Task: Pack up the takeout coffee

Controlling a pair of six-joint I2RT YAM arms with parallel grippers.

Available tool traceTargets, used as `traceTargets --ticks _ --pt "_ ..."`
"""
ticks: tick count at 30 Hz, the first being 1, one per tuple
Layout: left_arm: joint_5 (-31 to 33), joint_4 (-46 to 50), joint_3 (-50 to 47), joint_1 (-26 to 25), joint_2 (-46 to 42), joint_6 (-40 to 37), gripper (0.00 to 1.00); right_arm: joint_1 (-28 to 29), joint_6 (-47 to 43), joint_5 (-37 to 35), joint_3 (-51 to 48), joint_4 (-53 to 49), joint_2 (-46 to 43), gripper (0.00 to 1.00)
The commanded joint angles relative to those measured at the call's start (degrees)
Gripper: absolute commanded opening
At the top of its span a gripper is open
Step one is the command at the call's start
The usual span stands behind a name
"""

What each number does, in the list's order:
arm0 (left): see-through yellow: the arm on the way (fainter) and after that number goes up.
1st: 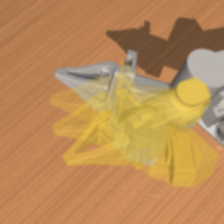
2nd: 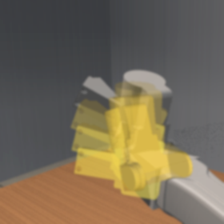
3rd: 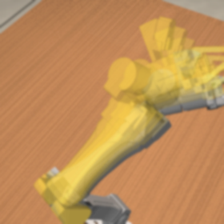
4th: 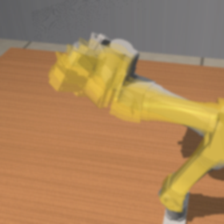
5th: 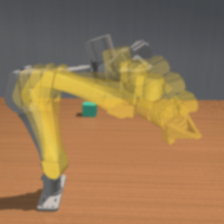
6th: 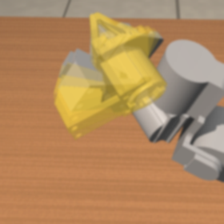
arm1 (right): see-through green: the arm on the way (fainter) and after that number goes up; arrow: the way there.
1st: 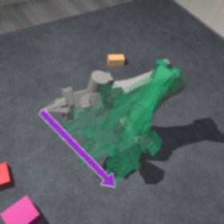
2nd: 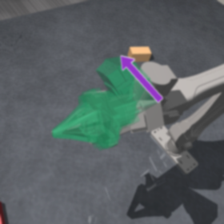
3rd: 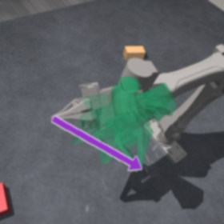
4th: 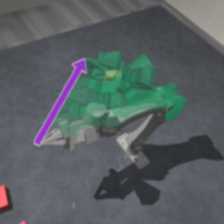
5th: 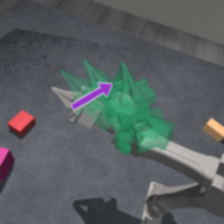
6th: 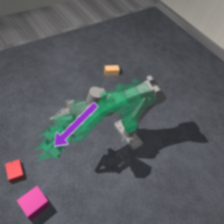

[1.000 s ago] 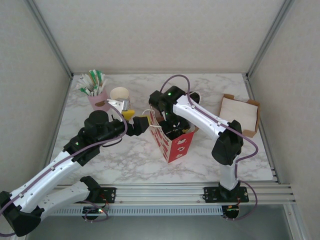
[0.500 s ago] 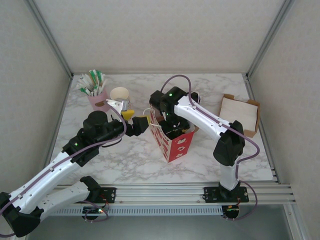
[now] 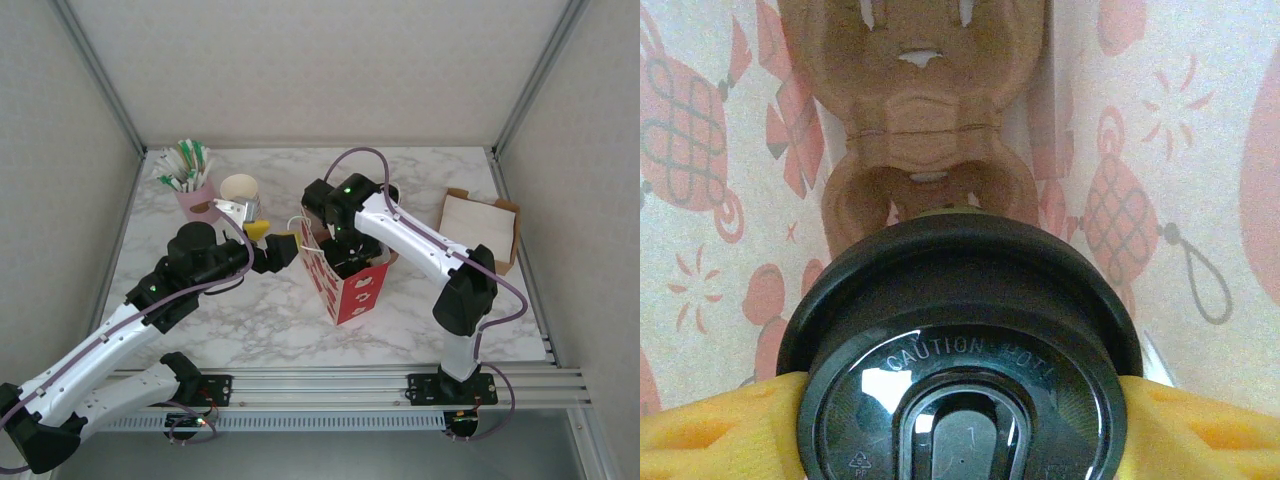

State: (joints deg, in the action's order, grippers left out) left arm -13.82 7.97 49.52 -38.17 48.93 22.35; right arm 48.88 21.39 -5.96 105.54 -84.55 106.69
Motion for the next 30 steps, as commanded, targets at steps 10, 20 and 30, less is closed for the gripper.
traceTargets --ticks 10,20,30 --pt "0.4 -0.5 -0.5 -0.8 0.4 0.6 1.0 -0.5 0.2 -0.9 -1.3 0.7 -2.3 0.73" --pt "2.6 3.6 4.4 -0.9 -0.3 -1.7 1.0 -0.4 0.3 -0.9 -2.0 1.0 -2.7 0.73" --pt "2.9 5.9 11.2 -1.0 1.8 -4.3 1.0 -0.5 0.5 -1.2 -3.3 2.8 -3.9 0.73"
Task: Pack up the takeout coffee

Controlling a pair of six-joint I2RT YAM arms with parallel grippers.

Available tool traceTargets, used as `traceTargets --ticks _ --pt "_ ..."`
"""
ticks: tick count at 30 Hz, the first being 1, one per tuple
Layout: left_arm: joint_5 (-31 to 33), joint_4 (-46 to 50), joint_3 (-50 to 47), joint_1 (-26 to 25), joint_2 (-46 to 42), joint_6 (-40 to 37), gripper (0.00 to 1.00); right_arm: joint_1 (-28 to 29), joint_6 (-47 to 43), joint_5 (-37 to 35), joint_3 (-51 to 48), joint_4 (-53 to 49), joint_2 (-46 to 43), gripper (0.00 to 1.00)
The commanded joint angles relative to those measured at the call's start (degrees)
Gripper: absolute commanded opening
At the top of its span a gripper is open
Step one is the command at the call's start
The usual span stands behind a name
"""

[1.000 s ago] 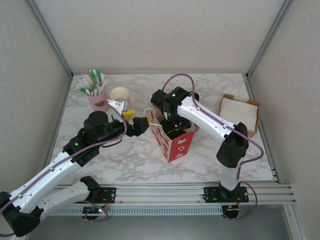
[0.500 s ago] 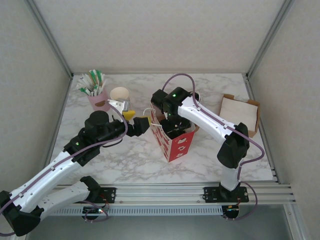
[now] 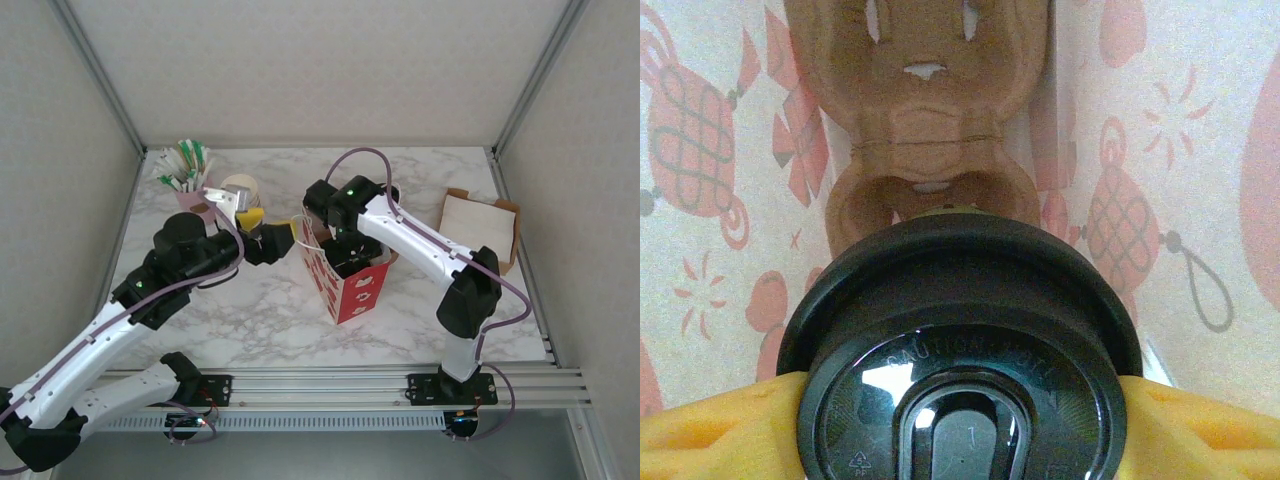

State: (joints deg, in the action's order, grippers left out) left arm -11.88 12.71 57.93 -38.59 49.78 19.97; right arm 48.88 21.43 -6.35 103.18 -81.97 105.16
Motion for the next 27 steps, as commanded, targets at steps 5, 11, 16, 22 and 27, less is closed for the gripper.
traceTargets --ticks 5,11,16,22,27 --pt "0.2 3.3 7.1 -0.6 4.7 -3.8 1.0 -0.4 0.4 -0.9 -2.3 1.3 -3.0 0.73" --pt "-1.6 3.3 10.4 -0.5 7.9 -5.4 1.0 -0.4 0.4 -0.9 -3.5 2.5 -3.6 0.73" --pt "-2.2 2.6 11.4 -0.6 10.4 -6.4 1.0 -0.5 0.3 -0.8 -4.7 3.6 -3.8 0.73" --pt "-2.4 1.3 11.1 -0.6 11.8 -6.7 1.0 -0.4 0.2 0.0 -6.4 5.1 -3.7 0.73" --pt "-2.4 0.6 10.6 -0.6 11.9 -6.5 1.0 -0.4 0.2 0.5 -7.9 6.9 -3.4 0.73"
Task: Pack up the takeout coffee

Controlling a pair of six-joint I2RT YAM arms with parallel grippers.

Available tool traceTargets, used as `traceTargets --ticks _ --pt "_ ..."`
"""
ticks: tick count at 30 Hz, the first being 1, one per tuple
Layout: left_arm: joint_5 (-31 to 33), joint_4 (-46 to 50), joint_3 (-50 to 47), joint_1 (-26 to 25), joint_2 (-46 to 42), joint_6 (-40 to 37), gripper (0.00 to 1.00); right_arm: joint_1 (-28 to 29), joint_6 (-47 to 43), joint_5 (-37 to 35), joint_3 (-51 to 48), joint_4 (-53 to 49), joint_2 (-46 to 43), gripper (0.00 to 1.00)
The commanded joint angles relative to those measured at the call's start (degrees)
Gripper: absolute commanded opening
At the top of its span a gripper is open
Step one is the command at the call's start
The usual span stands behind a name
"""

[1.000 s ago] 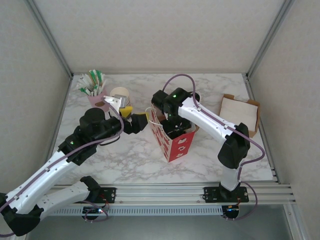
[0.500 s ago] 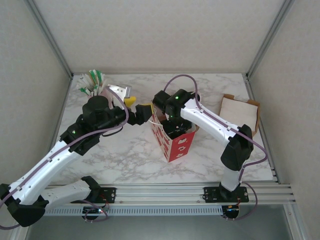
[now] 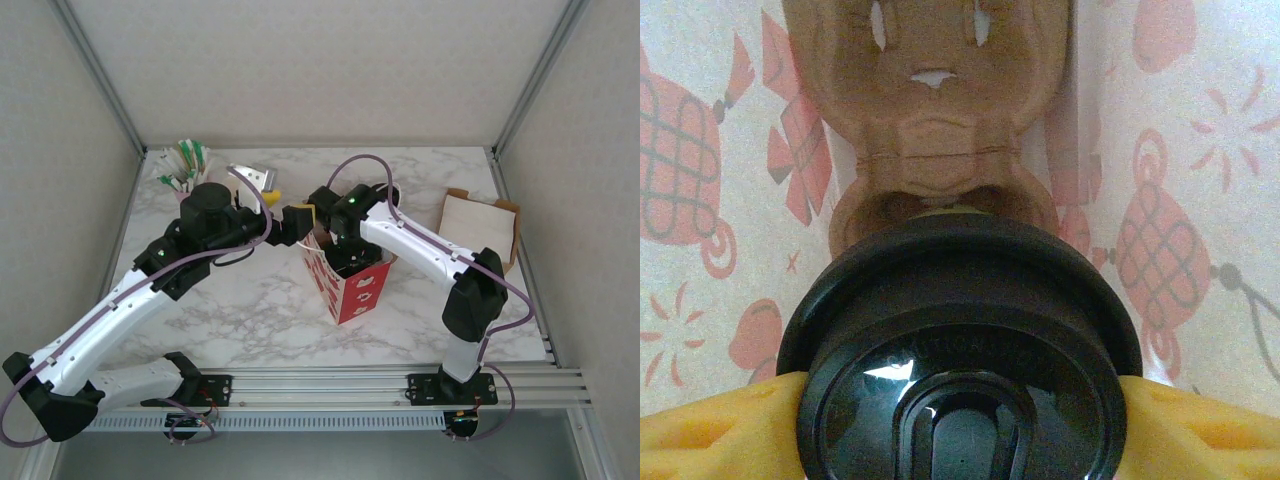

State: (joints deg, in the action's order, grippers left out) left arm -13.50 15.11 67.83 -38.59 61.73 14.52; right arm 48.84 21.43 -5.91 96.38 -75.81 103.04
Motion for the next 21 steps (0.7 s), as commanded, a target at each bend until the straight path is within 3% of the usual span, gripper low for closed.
traceTargets --ticks 1,21 --pt "-0.8 -1.8 0.6 -0.6 0.0 -1.0 1.0 -0.5 0.3 0.2 -1.5 1.2 -1.3 0.73" --pt "-0.5 -2.1 0.1 -0.6 -0.2 -0.9 1.0 -0.4 0.4 1.4 -3.1 2.5 0.6 0.73"
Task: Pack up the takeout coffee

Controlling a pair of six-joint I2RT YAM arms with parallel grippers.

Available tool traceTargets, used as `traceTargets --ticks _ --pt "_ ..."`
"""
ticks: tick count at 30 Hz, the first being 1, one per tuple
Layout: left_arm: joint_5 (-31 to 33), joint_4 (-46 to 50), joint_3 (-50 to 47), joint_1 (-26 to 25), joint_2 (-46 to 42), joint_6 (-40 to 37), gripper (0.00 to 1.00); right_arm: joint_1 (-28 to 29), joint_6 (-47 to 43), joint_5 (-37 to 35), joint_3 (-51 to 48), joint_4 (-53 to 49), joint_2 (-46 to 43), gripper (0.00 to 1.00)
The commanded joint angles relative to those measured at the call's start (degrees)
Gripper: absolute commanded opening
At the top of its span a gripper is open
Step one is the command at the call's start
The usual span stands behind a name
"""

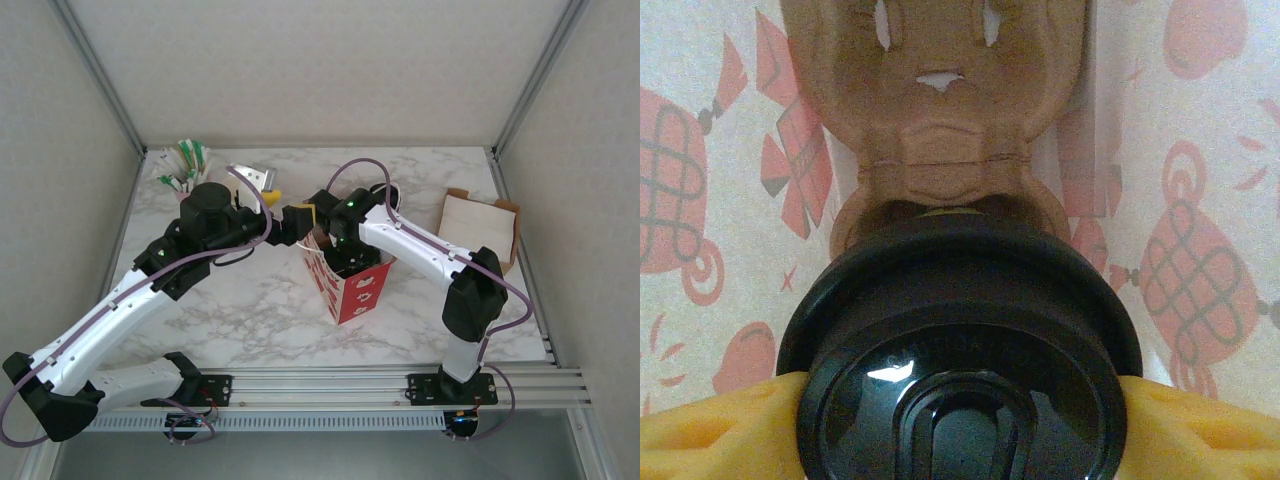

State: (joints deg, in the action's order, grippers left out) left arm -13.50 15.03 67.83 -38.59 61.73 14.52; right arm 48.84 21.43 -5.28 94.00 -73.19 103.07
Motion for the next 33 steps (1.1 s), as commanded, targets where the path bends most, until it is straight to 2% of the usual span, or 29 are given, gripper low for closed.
traceTargets --ticks 1,33 --pt "-0.5 -2.0 0.1 -0.6 -0.2 -0.9 1.0 -0.4 0.5 0.8 -0.7 -0.1 0.5 0.73" --pt "-0.3 -2.0 0.2 -0.6 -0.4 -0.7 1.0 -0.4 1.2 1.5 -0.3 -2.1 1.3 0.73"
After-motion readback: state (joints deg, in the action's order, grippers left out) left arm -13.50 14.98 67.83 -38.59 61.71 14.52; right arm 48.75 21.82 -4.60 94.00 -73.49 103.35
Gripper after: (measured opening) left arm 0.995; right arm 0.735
